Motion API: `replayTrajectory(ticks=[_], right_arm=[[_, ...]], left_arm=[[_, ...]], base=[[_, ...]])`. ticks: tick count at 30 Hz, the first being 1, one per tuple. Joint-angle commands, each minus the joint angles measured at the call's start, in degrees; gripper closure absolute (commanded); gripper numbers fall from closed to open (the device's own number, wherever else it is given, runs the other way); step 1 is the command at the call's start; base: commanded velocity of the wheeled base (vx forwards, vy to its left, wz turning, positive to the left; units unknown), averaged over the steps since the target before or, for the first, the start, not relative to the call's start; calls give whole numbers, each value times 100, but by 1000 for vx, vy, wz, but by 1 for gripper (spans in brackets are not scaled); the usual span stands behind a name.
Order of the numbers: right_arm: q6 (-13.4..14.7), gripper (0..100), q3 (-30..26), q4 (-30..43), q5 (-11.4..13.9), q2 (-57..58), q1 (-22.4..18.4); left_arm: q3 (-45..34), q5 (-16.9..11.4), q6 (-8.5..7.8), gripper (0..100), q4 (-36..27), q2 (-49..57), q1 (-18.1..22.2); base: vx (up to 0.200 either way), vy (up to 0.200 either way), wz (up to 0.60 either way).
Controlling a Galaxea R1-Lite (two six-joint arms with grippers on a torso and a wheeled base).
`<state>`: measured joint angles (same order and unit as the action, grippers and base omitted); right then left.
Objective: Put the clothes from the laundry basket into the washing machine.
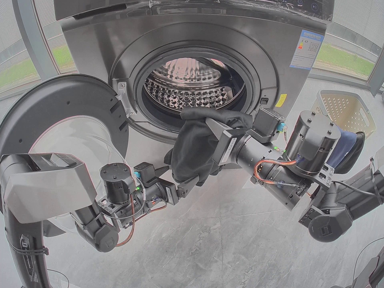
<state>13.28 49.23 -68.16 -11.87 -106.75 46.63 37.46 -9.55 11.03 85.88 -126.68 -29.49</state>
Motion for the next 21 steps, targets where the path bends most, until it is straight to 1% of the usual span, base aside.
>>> replayTrajectory(ticks=[1,8,14,15,21], right_arm=[[0,100,-9,-13,1,14,4],[8,100,-53,-48,-8,14,4],[0,100,-106,-119,1,14,4],[0,100,-97,-119,1,5,4],[8,100,-106,-119,1,5,4]], left_arm=[[95,5,4,0,7,-155,13],[279,5,4,0,16,-269,-75],[367,14,4,0,157,-436,-118],[376,5,4,100,166,-445,-127],[411,-12,4,100,201,-471,-198]], base=[[0,0,0],[0,0,0],[0,0,0],[0,0,0],[0,0,0]])
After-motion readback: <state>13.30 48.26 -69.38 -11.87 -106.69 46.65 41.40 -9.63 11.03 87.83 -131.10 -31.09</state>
